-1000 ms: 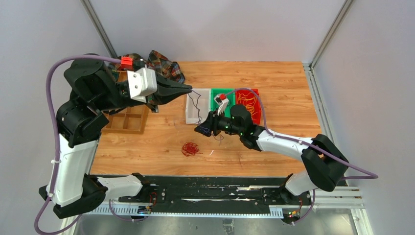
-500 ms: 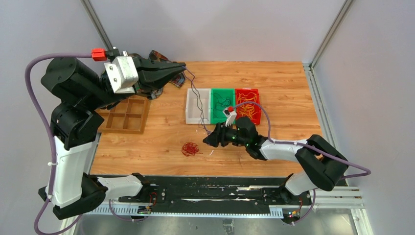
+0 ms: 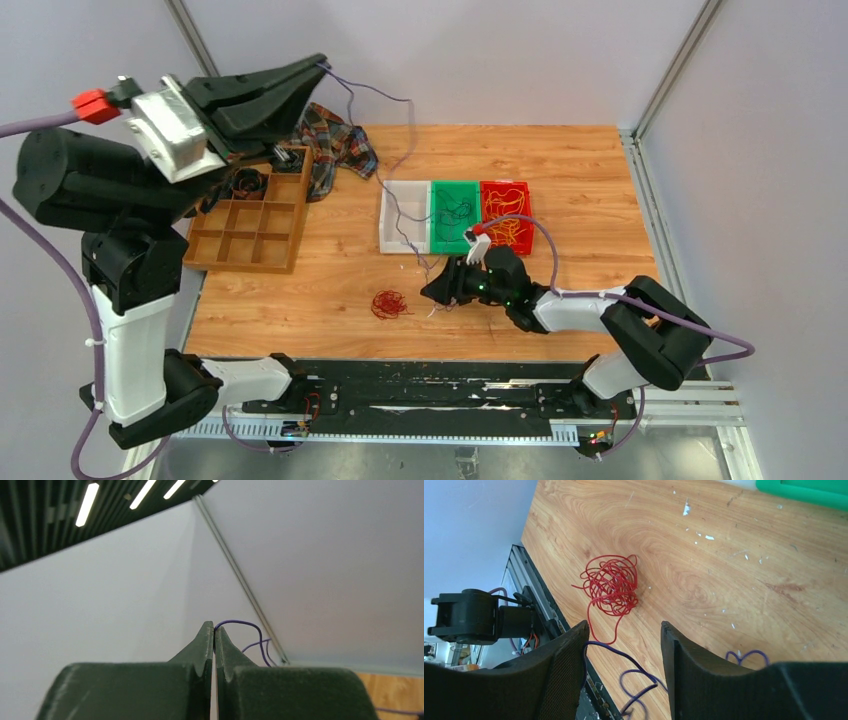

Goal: Untangle the cables

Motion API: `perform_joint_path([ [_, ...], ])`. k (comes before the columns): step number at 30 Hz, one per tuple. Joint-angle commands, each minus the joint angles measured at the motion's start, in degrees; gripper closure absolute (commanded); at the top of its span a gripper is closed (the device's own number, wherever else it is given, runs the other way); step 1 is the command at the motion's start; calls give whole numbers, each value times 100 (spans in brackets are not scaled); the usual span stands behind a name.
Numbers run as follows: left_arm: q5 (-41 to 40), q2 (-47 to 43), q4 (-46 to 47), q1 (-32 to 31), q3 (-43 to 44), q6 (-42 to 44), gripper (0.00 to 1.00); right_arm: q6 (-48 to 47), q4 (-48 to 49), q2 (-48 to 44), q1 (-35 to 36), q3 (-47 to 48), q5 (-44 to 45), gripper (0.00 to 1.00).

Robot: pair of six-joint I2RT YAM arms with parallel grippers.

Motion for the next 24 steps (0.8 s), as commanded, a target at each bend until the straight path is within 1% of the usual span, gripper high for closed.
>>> perform_joint_path([
  [1, -774, 58, 890, -34, 333, 253, 100, 113, 218, 47, -143, -176, 147, 45],
  [9, -1410, 122, 1410, -30, 412, 546, 100, 112, 56, -176, -167, -286, 346, 45],
  [13, -1213, 146, 1031, -30, 356, 598, 99, -25, -186, -546, -248, -71, 244, 44],
  [16, -1113, 45, 869, -30, -61, 533, 99, -243, -752, -1053, -324, 166, 276, 43],
  [20, -1156, -172, 946, -30, -935, 568, 100, -416, -1363, -1711, -565, 470, 171, 42],
  [22, -1174, -243, 1001, -31, -1368, 579, 99, -441, -1700, -2115, -724, 574, 277, 42],
  [24, -1209, -265, 1057, -34, -1768, 505, 99, -458, -2060, -2469, -881, 612, 598, 44],
])
